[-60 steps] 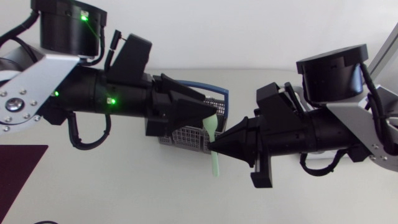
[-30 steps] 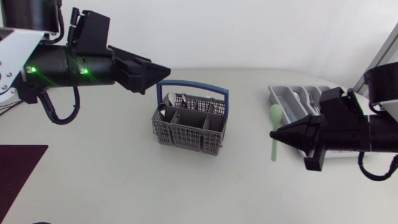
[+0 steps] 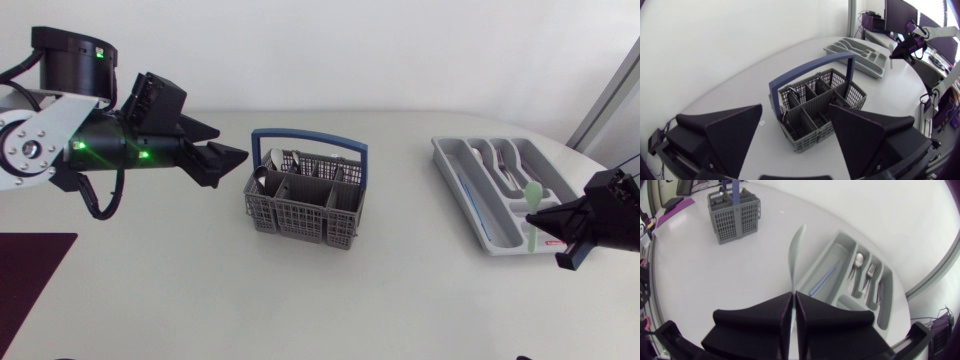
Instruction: Unload the cutlery basket into the drawer organizer.
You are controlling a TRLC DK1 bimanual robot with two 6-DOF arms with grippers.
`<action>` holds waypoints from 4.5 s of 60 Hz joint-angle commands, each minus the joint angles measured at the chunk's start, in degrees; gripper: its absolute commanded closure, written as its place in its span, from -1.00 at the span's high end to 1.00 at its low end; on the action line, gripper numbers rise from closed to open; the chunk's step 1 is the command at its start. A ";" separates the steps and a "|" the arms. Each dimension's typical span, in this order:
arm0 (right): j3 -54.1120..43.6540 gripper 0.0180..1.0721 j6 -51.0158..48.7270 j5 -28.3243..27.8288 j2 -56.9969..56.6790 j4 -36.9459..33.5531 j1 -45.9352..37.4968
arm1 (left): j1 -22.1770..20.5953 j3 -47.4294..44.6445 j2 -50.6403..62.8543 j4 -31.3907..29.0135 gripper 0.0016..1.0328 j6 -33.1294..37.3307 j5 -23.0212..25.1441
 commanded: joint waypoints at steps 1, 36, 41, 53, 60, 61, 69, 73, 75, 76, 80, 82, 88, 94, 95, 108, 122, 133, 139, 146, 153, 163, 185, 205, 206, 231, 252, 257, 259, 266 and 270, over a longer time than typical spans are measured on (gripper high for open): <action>1.81 -0.89 -6.92 0.38 4.76 2.85 -3.64 | 0.33 -1.28 1.36 0.48 0.77 2.47 -0.76; 9.19 -0.89 -18.17 5.74 26.74 27.37 -12.96 | -1.34 -1.98 4.52 2.33 0.77 4.84 -6.74; 9.19 -0.88 -19.31 7.15 28.41 30.18 -12.87 | -2.04 -1.98 4.61 2.24 0.77 4.84 -7.79; 5.06 -0.88 -25.20 10.05 28.58 34.75 -12.61 | -1.69 -2.25 4.61 1.80 0.77 5.11 -8.14; 2.33 -0.88 -26.78 11.46 30.08 40.02 -12.26 | -1.60 -2.51 4.26 1.54 0.77 5.37 -8.23; 1.98 -0.88 -27.31 11.81 30.34 40.55 -12.26 | -1.60 -2.51 4.26 1.54 0.77 5.37 -8.14; -2.15 -0.74 -29.85 13.57 31.48 45.56 -11.29 | -1.60 -2.69 3.82 1.10 0.77 5.37 -8.23; -3.47 -0.60 -30.47 14.62 32.10 48.02 -10.85 | -1.60 -2.77 3.65 1.01 0.77 5.46 -8.23; -3.91 -0.51 -30.47 14.71 32.27 49.16 -10.76 | -1.60 -2.86 3.47 0.92 0.77 5.46 -8.23; -3.99 -0.45 -30.47 14.71 32.27 49.60 -10.67 | -1.60 -2.95 3.38 0.92 0.77 5.46 -8.23; -4.08 -0.32 -30.29 14.71 31.83 49.78 -10.76 | -1.60 -3.21 3.12 0.92 0.77 6.08 -8.93; -4.08 -0.23 -30.03 14.62 31.31 49.78 -10.76 | -1.60 -3.30 3.03 0.92 0.77 6.51 -9.37; -3.73 0.08 -27.75 14.45 28.32 49.25 -10.94 | -1.07 -3.30 2.68 0.92 0.77 6.87 -9.55; -3.73 0.24 -24.84 13.39 23.57 46.70 -10.76 | -0.37 -2.95 2.59 0.92 0.77 6.87 -9.46; -3.73 0.27 -24.41 13.30 22.52 46.00 -10.67 | -0.28 -2.95 2.59 0.92 0.77 6.87 -9.55; -3.99 0.50 -18.60 13.04 11.88 39.76 -7.60 | 0.25 -2.60 2.24 0.83 0.77 6.95 -9.55; -2.85 0.55 -6.74 13.04 1.86 29.21 -1.62 | 0.68 -1.81 3.21 0.83 0.77 7.39 -9.55; -4.87 0.55 1.70 13.57 -3.32 22.97 5.59 | -0.19 -2.42 6.02 2.42 0.77 8.01 -9.46; -7.25 0.55 6.71 15.50 -6.66 21.83 11.04 | -0.90 -4.62 7.69 6.63 0.77 8.45 -9.46; -9.53 0.55 12.42 18.58 -10.27 20.51 18.33 | -2.30 -7.78 9.36 13.58 0.75 9.42 -9.46; -11.47 0.55 16.82 22.09 -13.25 19.81 25.27 | -3.36 -10.77 11.12 20.35 0.57 11.26 -9.46; -13.31 0.55 22.62 26.49 -16.51 19.11 34.85 | -3.71 -14.02 13.23 29.05 0.23 12.84 -9.37; -14.72 0.55 29.03 32.29 -16.86 20.86 46.63 | -4.59 -10.07 18.85 30.19 0.10 11.70 -9.46; -16.12 0.55 28.86 32.64 -17.21 21.83 47.16 | -5.73 -6.20 22.19 29.22 -0.05 9.85 -9.64; -16.21 0.55 28.86 32.64 -17.39 21.83 47.16 | -5.82 -5.94 22.45 29.22 -0.08 9.77 -9.81; -16.39 0.55 28.68 32.55 -18.70 21.39 47.33 | -7.49 -0.93 25.35 25.44 -0.42 8.98 -14.82; -16.48 0.55 28.77 32.64 -20.90 19.81 47.69 | -10.21 -2.51 21.93 25.35 -0.94 9.77 -18.69; -16.39 0.55 28.77 32.55 -21.43 19.37 47.86 | -11.18 -3.92 19.82 25.35 -0.94 10.47 -19.13; -16.39 0.55 28.77 32.64 -21.60 19.19 48.13 | -11.36 -4.44 18.76 25.35 -0.94 10.73 -19.57; -16.56 0.55 29.03 33.17 -22.57 18.23 49.18 | -13.03 -6.91 13.66 25.53 -0.94 11.96 -21.33; -16.83 0.55 29.03 33.25 -23.19 18.05 49.36 | -13.91 -8.14 11.29 25.53 -0.94 12.58 -21.94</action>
